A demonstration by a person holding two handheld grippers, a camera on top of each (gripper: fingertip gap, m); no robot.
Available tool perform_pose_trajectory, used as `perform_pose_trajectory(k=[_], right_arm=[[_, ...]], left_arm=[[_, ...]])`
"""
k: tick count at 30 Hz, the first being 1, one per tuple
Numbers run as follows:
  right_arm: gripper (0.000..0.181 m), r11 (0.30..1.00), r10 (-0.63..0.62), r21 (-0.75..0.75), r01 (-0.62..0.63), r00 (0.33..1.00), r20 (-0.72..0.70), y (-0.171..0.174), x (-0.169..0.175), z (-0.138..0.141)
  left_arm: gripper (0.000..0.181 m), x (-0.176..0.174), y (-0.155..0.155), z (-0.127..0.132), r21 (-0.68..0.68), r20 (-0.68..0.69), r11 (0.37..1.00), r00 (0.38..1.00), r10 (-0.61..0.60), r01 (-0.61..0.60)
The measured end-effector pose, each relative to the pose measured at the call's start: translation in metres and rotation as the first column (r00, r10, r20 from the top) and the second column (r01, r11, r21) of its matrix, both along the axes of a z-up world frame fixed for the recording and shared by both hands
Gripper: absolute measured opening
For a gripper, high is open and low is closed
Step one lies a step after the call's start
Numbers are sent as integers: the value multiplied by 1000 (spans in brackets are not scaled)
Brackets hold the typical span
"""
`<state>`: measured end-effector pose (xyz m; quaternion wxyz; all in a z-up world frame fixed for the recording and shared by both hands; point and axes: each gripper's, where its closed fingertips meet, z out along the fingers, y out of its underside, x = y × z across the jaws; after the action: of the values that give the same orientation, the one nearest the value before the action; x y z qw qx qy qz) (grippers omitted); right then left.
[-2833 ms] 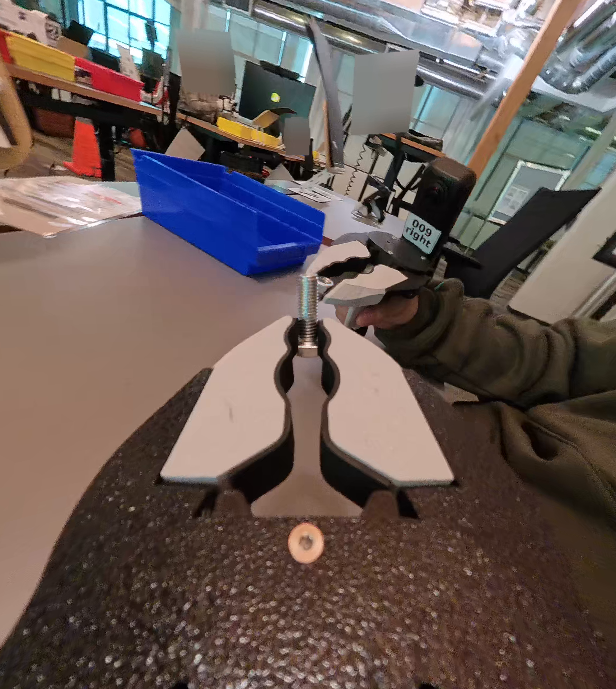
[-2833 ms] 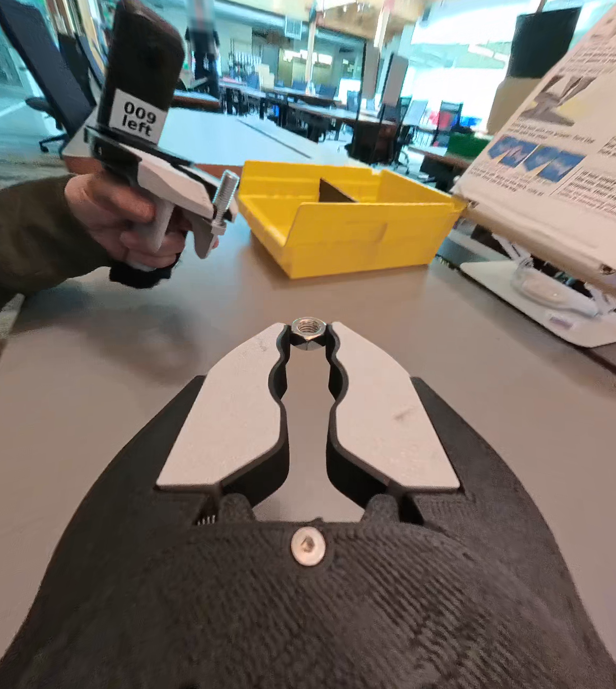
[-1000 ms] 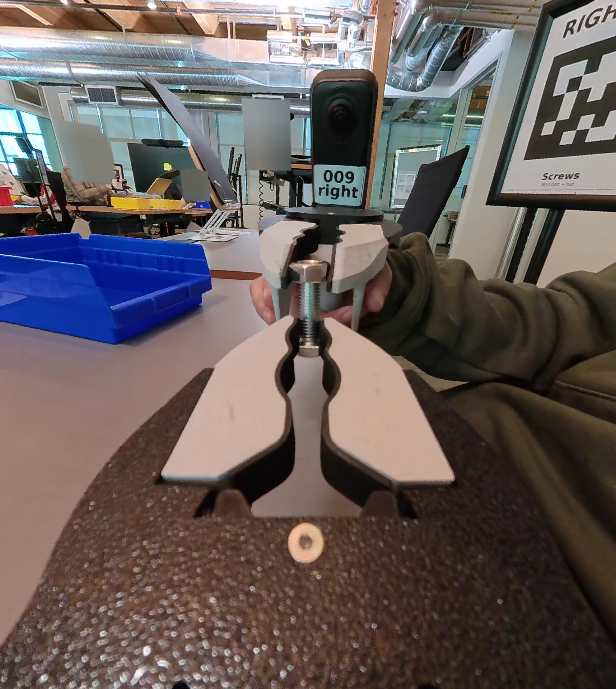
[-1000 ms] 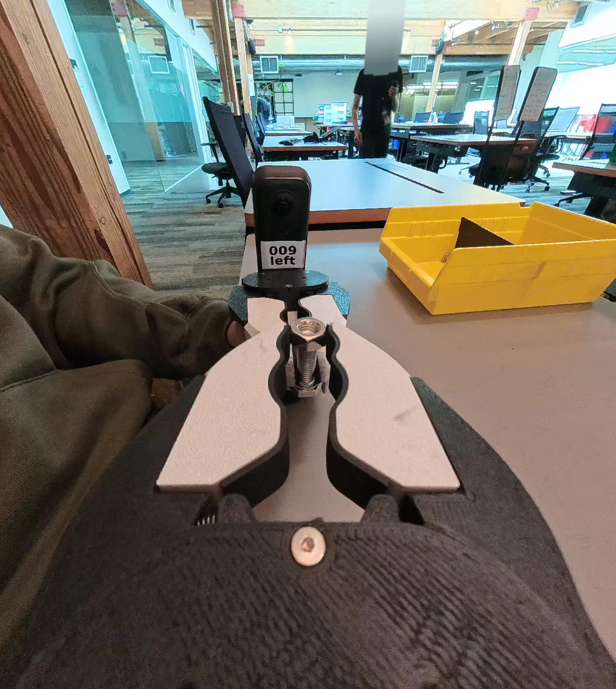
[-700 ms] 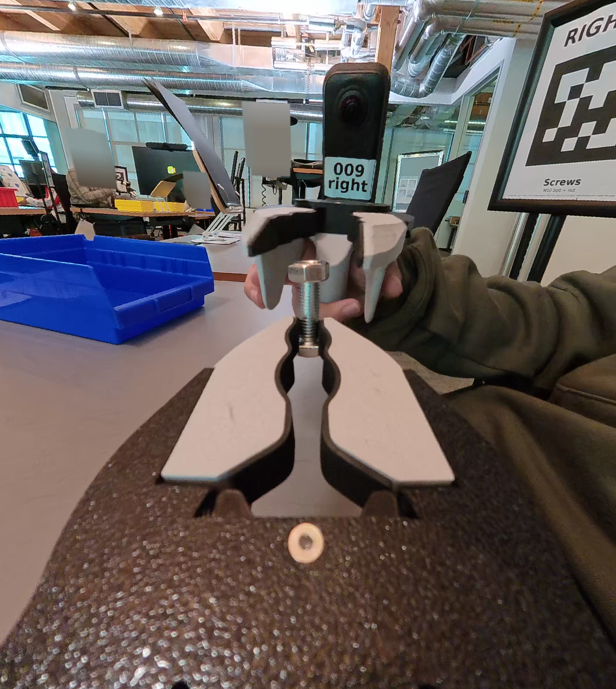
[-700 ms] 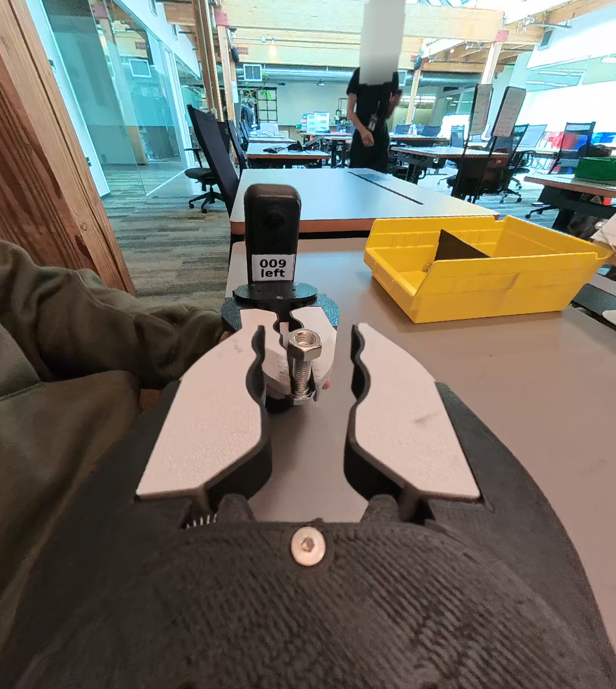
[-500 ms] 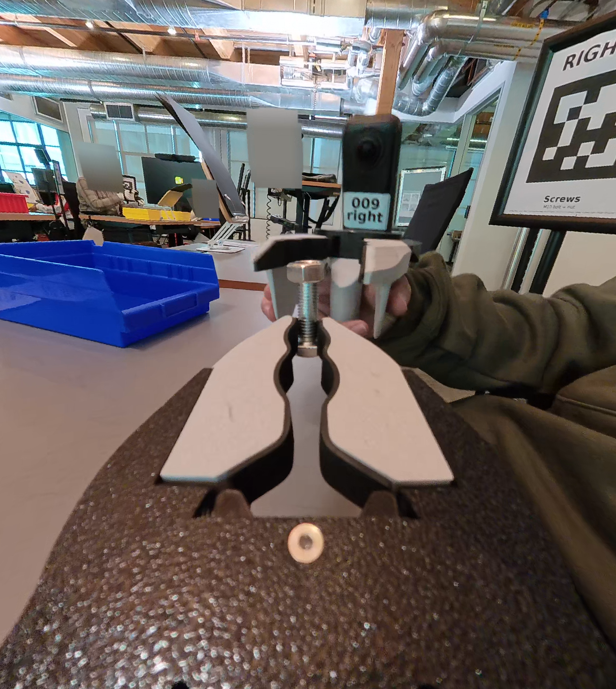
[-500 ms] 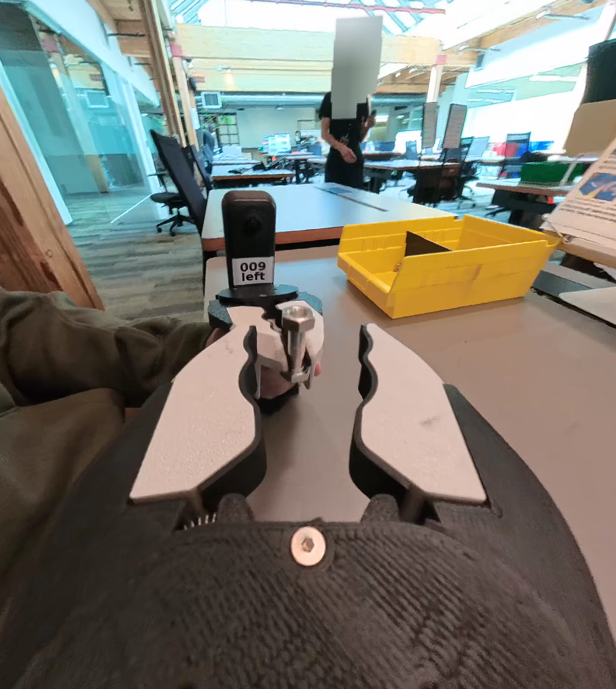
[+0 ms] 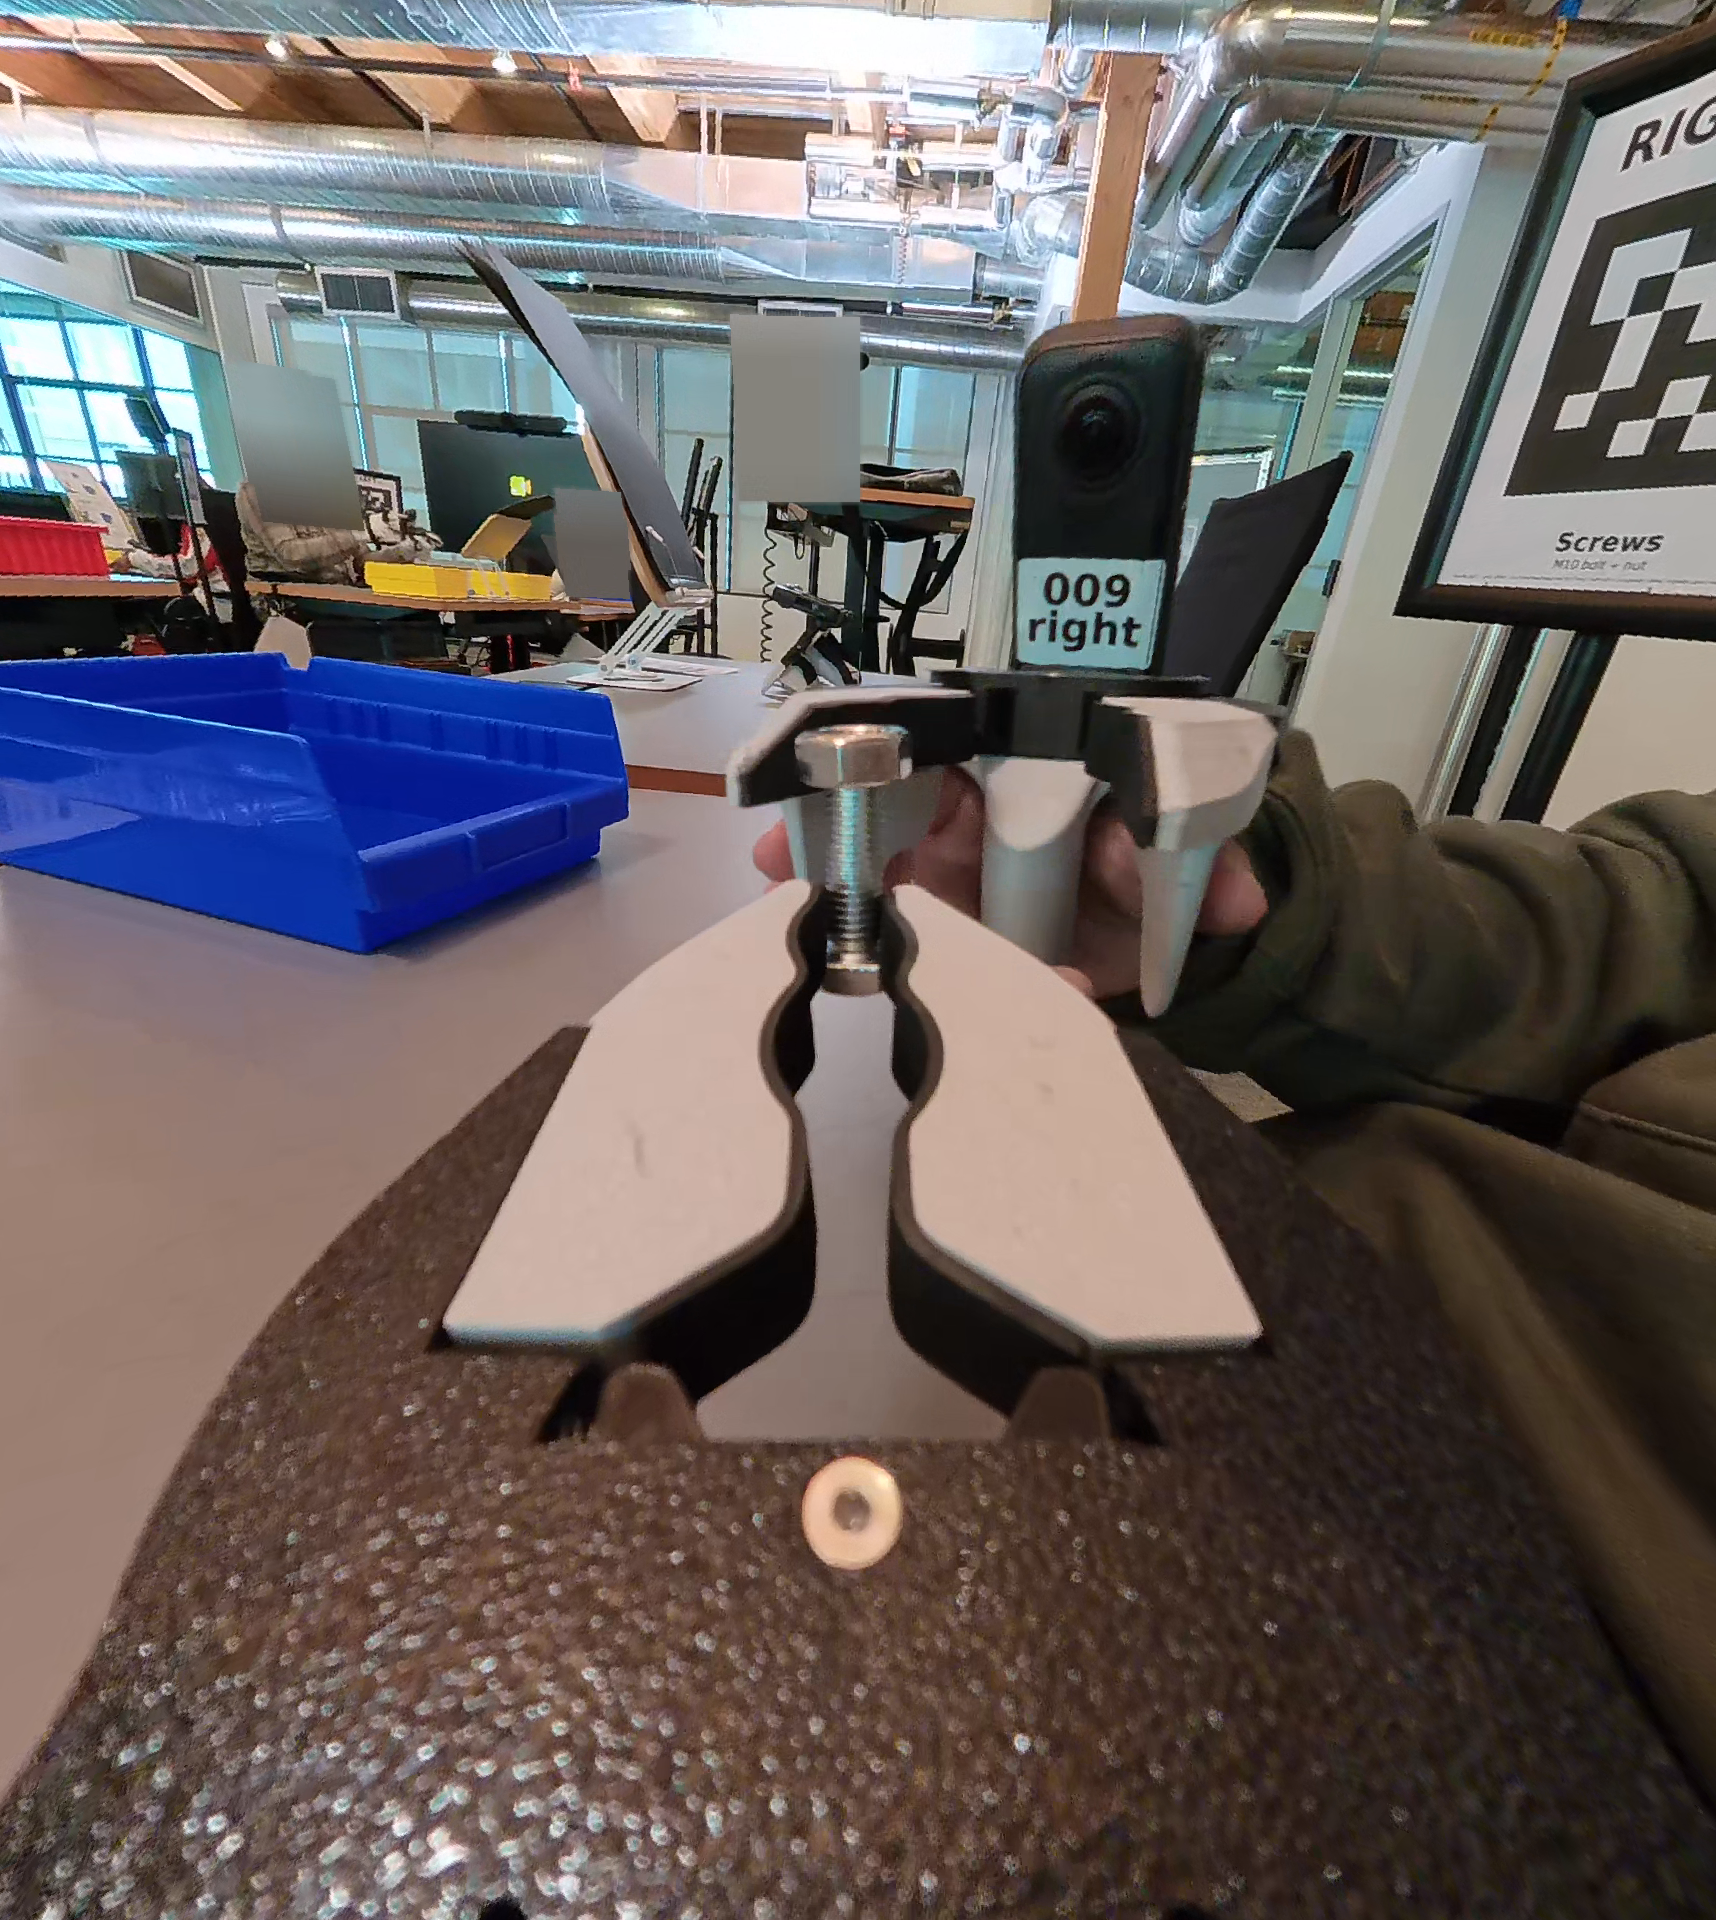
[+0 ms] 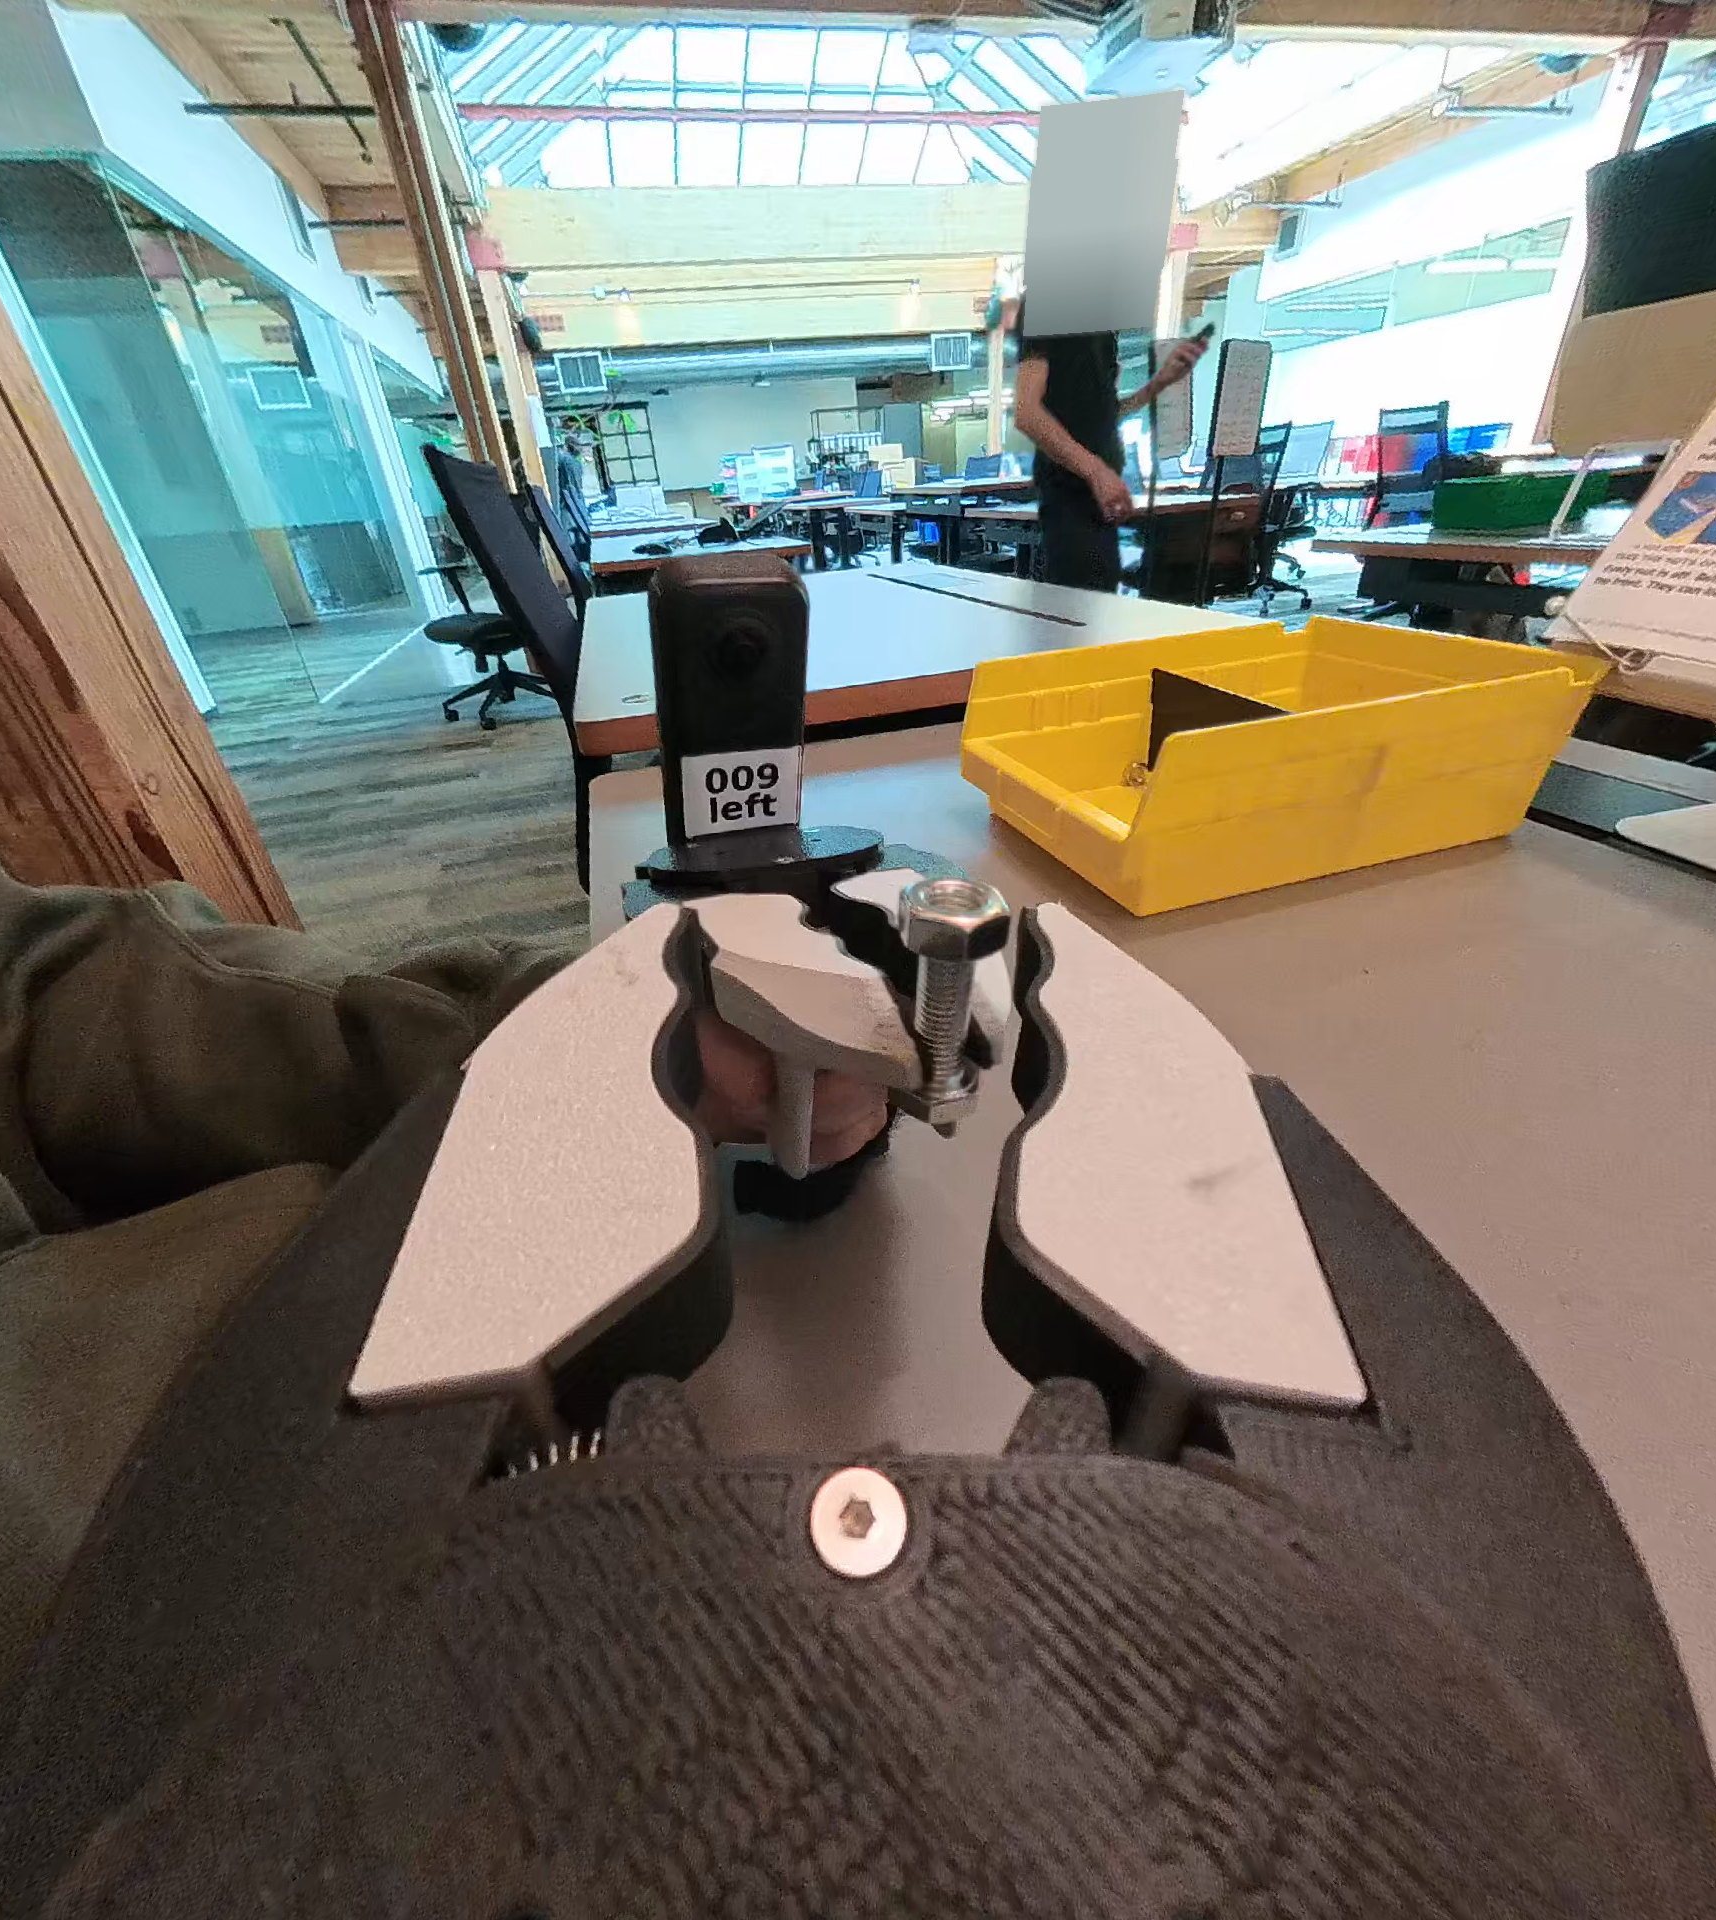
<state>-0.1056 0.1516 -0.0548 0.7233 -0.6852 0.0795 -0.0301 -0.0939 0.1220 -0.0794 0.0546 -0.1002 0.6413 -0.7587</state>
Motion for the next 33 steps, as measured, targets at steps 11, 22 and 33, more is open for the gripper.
perform_pose_trajectory(k=[11, 22, 33], right_arm=[[60, 998, -47, -28, 48, 998, 31, 1, 1, 4], [53, 996, -75, -44, 77, 996, 38, -2, 6, 0], [47, 994, -90, -63, 93, 995, 48, -8, 9, -1]], left_arm=[[9, 5, 2, -1, 7, -11, 999, 999, 35, -35], [9, 7, 2, -2, 16, -17, 999, 999, 45, -45], [9, 7, 3, -2, 15, -24, 999, 999, 44, -43]])
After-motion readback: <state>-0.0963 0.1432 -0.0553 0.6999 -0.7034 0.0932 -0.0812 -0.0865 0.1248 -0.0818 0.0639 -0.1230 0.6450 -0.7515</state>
